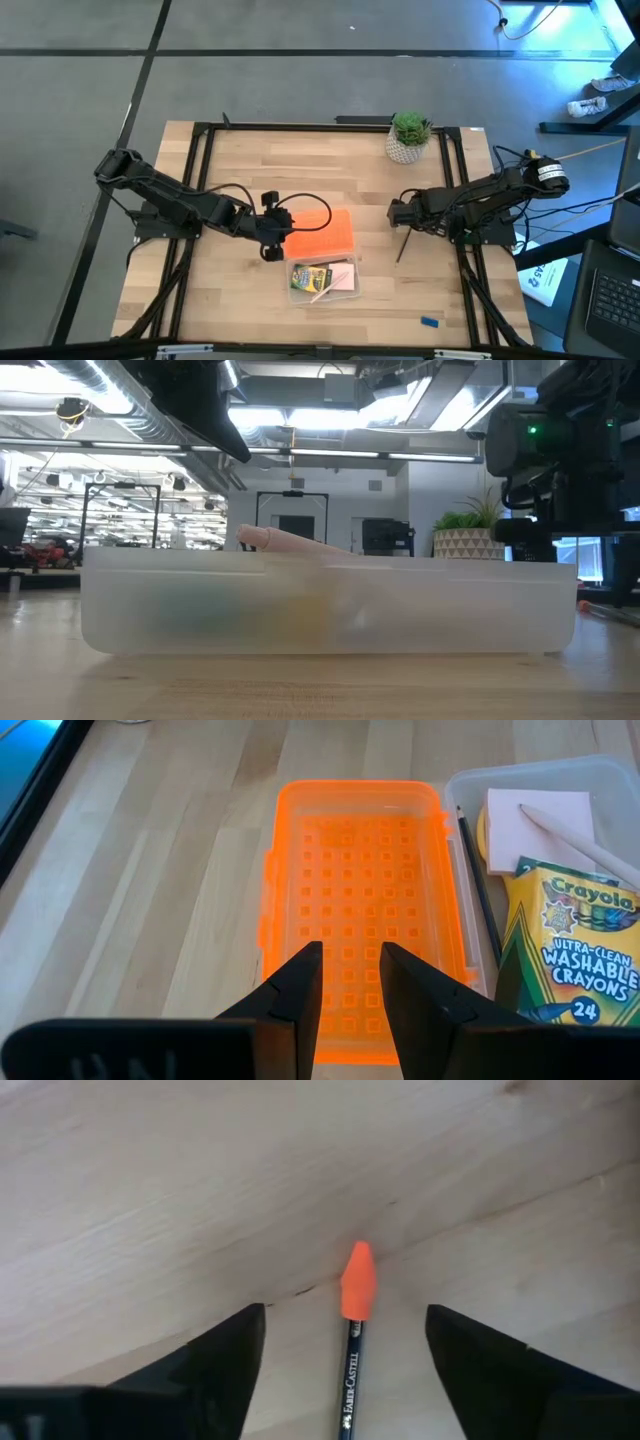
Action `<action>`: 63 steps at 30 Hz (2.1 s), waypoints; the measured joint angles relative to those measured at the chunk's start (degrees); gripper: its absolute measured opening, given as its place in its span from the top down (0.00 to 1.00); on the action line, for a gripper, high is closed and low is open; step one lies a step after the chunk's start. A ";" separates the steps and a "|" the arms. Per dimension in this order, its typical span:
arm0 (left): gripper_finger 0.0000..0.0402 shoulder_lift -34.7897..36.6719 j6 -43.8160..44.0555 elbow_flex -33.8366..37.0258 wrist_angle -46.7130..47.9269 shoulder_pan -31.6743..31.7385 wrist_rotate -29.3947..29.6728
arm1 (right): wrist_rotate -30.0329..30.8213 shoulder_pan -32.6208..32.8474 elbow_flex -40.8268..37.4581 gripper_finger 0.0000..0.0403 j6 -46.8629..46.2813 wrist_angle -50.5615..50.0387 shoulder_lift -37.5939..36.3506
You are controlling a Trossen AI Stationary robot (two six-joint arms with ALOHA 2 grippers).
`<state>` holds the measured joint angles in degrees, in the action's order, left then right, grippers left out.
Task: Pack school essentials
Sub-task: Put the black pencil into the supply box
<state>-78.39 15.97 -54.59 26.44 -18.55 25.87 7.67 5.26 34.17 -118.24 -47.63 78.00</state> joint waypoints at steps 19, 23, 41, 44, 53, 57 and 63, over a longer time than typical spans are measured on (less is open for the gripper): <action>0.76 0.00 0.26 0.00 0.00 0.00 0.00 | -1.36 -1.14 -2.83 0.42 0.15 2.97 -0.04; 0.76 0.00 0.30 0.00 0.02 0.00 0.00 | -1.36 -1.18 -2.99 0.42 0.17 3.04 0.00; 0.76 0.00 0.31 0.00 -0.01 0.00 0.00 | 0.09 -1.14 -3.17 0.71 0.44 3.08 0.13; 0.76 0.00 0.33 0.00 0.00 0.00 0.00 | 0.43 -1.14 -3.21 0.76 1.11 3.18 0.15; 0.76 0.00 0.33 0.00 0.00 0.00 0.00 | 1.12 -1.14 -3.23 0.90 4.83 3.64 0.17; 0.76 0.00 0.35 0.00 -0.01 0.00 0.01 | 1.88 -0.67 -3.28 0.91 6.87 3.79 0.18; 0.76 0.00 0.35 0.00 -0.02 0.00 0.00 | 3.41 1.06 -1.83 0.91 10.93 3.35 0.48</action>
<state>-78.39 16.32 -54.59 26.41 -18.55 25.87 11.08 6.32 32.34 -107.30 -44.28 78.47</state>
